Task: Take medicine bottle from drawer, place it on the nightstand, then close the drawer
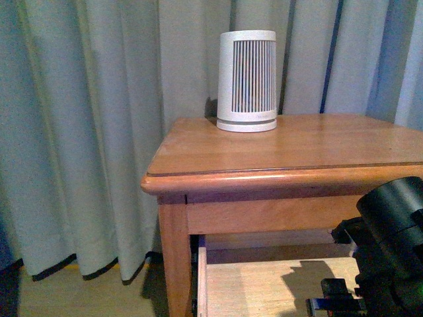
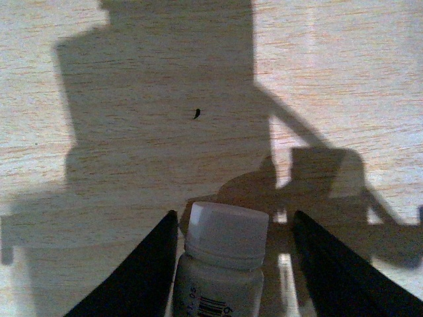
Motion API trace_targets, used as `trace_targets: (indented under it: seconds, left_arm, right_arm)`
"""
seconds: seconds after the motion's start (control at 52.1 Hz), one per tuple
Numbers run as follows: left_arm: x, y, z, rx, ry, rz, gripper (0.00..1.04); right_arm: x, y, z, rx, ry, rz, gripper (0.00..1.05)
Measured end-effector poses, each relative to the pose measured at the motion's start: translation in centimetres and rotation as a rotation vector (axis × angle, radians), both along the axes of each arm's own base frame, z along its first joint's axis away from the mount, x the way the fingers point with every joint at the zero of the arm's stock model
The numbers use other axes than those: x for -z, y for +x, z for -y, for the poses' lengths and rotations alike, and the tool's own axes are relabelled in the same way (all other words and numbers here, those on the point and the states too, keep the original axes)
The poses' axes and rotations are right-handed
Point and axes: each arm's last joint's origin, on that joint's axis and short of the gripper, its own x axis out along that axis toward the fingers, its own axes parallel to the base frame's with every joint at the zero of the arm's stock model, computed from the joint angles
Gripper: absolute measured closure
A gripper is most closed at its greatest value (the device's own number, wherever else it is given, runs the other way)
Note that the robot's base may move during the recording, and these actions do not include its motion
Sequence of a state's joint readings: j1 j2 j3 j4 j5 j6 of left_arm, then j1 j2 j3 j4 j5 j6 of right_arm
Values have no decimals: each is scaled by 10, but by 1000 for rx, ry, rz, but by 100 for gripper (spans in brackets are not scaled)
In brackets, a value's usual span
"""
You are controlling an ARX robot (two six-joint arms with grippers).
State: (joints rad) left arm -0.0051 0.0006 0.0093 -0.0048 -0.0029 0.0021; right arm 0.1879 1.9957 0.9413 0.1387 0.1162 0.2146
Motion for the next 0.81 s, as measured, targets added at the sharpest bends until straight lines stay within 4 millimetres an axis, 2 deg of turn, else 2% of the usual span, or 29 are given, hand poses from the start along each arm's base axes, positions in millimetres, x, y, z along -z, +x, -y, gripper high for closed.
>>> trace_targets:
  seconds: [0.134, 0.192, 0.288, 0.48, 0.807]
  left_arm:
    - [0, 0, 0, 0, 0, 0, 7]
    - [0, 0, 0, 0, 0, 0, 7]
    - [0, 0, 0, 0, 0, 0, 7]
    - [0, 0, 0, 0, 0, 0, 7]
    - [0, 0, 0, 0, 0, 0, 7]
  right_arm:
    - [-3, -1, 0, 7, -6, -6, 70]
    - [-6, -1, 1, 14, -13, 0, 74]
    - [-16, -1, 1, 17, -12, 25, 75]
    - [-61, -9, -5, 21, 6, 116, 75]
    - [-135, -53, -25, 0, 126, 171, 75]
